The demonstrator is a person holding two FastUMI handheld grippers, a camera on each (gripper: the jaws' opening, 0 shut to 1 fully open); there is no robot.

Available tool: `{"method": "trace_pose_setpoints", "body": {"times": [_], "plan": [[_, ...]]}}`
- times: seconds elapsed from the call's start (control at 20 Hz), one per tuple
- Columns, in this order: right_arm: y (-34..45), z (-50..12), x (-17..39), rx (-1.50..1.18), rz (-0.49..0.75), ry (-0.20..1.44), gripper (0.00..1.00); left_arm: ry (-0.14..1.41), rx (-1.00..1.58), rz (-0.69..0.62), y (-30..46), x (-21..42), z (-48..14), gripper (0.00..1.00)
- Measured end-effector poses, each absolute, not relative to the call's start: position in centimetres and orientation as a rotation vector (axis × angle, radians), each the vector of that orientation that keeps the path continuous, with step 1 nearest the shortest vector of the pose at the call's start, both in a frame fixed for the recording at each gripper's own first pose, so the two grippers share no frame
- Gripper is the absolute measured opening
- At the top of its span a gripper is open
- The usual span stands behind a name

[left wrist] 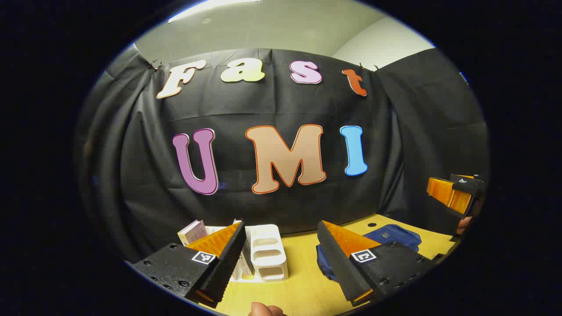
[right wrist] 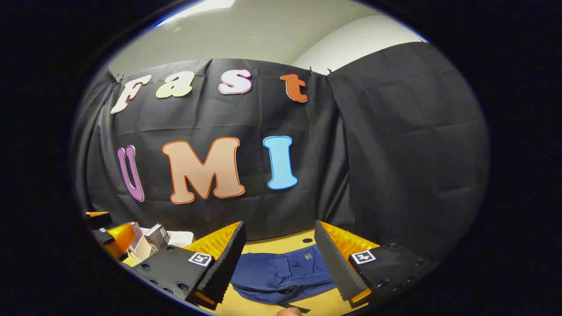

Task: Open the schoolbag, grab two books from the bookshelf and put them into the schoolbag.

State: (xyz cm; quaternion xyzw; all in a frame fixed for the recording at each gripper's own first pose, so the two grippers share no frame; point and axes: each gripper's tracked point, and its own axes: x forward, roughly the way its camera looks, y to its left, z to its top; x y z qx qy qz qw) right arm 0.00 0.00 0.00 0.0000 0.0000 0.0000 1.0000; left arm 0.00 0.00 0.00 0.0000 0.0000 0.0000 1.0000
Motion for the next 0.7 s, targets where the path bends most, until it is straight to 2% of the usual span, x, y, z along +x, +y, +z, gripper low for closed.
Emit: {"method": "trace_pose_setpoints", "body": {"times": [0.35, 0.4, 0.55, 0.6, 0.65, 0.7], "plan": [[2.2, -1.0, 1.4, -0.026, 0.047, 0.005, 0.99, -0.008, 0.041, 0.039, 1.8, 0.7, 0.1, 0.99], [2.8, -1.2, 1.6, -0.028, 0.064, 0.007, 0.99, -0.006, 0.042, 0.053, 2.2, 0.8, 0.0, 0.95], [4.0, -2.2, 2.5, -0.02, 0.093, 0.031, 0.99, 0.007, 0.036, 0.084, 3.1, 0.9, -0.4, 0.95], [4.2, -2.5, 2.8, -0.02, 0.1, 0.037, 0.99, 0.011, 0.038, 0.09, 3.4, 0.9, -0.6, 0.92], [4.3, -2.9, 3.1, -0.025, 0.1, 0.043, 0.99, 0.012, 0.043, 0.096, 3.6, 1.1, -0.7, 0.99], [4.3, -3.2, 3.5, -0.03, 0.102, 0.049, 0.97, 0.01, 0.05, 0.1, 3.7, 1.2, -0.8, 0.95]]}}
